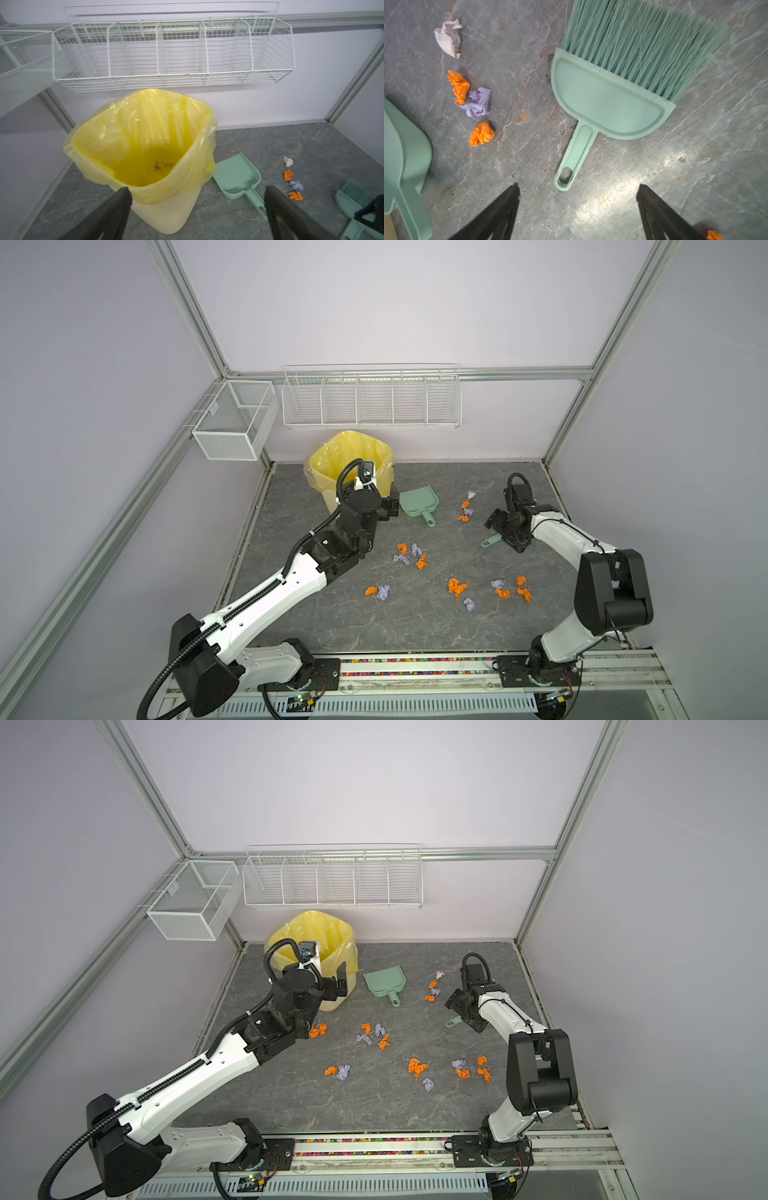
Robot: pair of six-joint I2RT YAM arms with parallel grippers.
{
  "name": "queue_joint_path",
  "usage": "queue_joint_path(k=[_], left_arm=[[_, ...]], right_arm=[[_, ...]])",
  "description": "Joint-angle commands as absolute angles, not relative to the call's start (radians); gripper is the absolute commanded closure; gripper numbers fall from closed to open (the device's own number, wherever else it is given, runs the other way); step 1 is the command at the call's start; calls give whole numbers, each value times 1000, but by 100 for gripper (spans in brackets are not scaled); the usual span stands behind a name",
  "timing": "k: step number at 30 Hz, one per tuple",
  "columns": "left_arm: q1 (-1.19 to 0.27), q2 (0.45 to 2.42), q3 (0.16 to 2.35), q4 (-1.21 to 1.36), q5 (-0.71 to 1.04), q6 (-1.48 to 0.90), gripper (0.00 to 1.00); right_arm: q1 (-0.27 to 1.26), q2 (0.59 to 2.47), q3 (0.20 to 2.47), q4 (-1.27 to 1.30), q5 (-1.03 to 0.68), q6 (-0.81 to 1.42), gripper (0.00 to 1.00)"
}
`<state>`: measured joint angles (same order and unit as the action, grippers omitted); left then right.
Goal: Sweep away the paper scraps from the table
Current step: 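Grasp the green dustpan handle with the right gripper while left arm reaches forward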
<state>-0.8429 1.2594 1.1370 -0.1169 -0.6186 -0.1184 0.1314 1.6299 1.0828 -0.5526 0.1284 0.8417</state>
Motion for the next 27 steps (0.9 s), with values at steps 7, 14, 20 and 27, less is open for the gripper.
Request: queue_joint_path(k=[7,14,20,27], left_arm=[[-861,1407,1203,-127,-434,-189,1],[-862,1471,1258,-162,-394,-173,1],[-863,1481,1255,-161,-405,-165,1],[-862,1503,1256,-177,-407,-187,1]], right_arm=[[140,1724,1097,-550,75,927,8],[143,1747,1098,-541,87,958,13],[143,1779,1120,-534,82,975,18],[142,1844,1198,-584,99,987,18]])
